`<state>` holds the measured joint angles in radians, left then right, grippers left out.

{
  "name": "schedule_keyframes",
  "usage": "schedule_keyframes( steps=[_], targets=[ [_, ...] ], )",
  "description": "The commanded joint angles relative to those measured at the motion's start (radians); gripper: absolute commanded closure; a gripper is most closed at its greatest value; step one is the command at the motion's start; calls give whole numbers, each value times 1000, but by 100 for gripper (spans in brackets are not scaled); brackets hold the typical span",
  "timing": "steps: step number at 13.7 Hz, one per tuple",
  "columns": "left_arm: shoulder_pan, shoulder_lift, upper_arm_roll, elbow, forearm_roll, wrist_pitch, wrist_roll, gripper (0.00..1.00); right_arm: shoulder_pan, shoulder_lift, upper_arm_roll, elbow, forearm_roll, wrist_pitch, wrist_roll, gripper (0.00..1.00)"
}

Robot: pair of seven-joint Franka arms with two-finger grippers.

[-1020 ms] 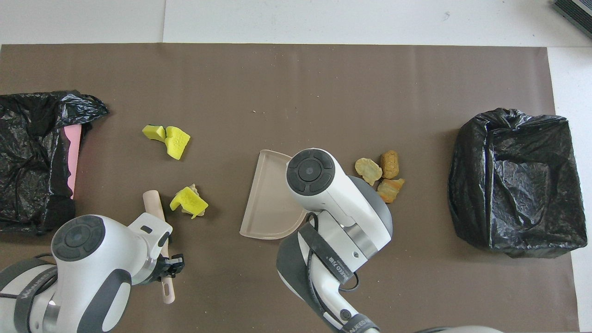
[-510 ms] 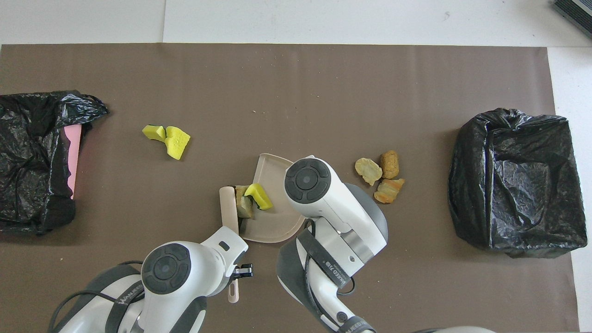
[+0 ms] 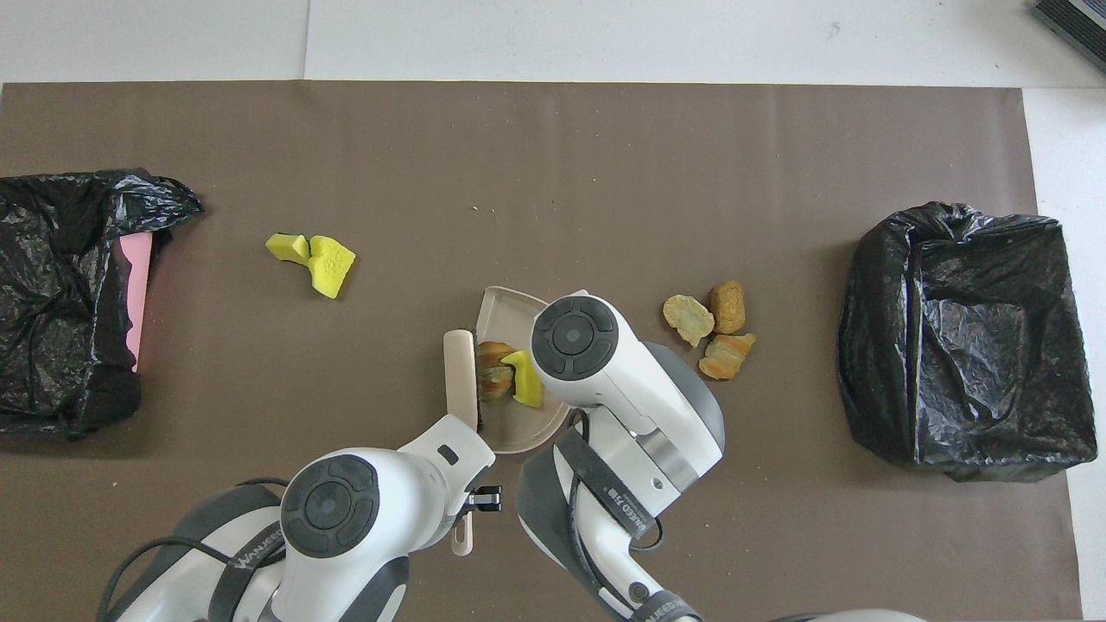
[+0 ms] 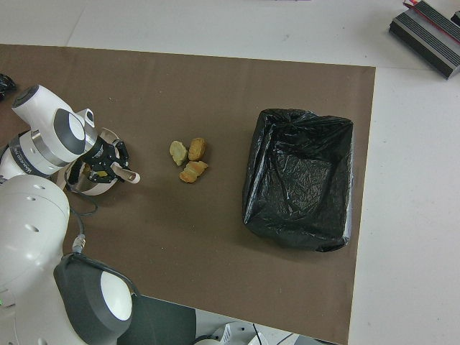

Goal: Sweep and dump trash in bin
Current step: 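Sweep the nearer yellow sponge into the dustpan with the left gripper's brush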

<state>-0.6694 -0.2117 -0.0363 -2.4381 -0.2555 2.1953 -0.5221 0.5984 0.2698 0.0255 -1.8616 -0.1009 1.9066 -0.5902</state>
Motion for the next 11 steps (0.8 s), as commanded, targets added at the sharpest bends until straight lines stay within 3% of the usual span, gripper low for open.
schedule_keyframes(
  steps=[1,3,6,8,11],
  targets=[
    [113,-2,15,95,45,-159,90,100,1,-23,2,-44,-16,22,35,100],
    [227,12,16,148,58,-245,174,100,0,-27,2,-56,-14,19,35,100],
    [300,76,16,247,227,-299,212,100,-2,-27,2,-56,-14,22,36,100],
    [387,173,16,382,265,-341,214,100,-2,-27,2,-56,-13,22,39,100],
    [494,302,18,458,320,-241,316,100,-2,-29,2,-62,-10,25,53,100]
  ],
)
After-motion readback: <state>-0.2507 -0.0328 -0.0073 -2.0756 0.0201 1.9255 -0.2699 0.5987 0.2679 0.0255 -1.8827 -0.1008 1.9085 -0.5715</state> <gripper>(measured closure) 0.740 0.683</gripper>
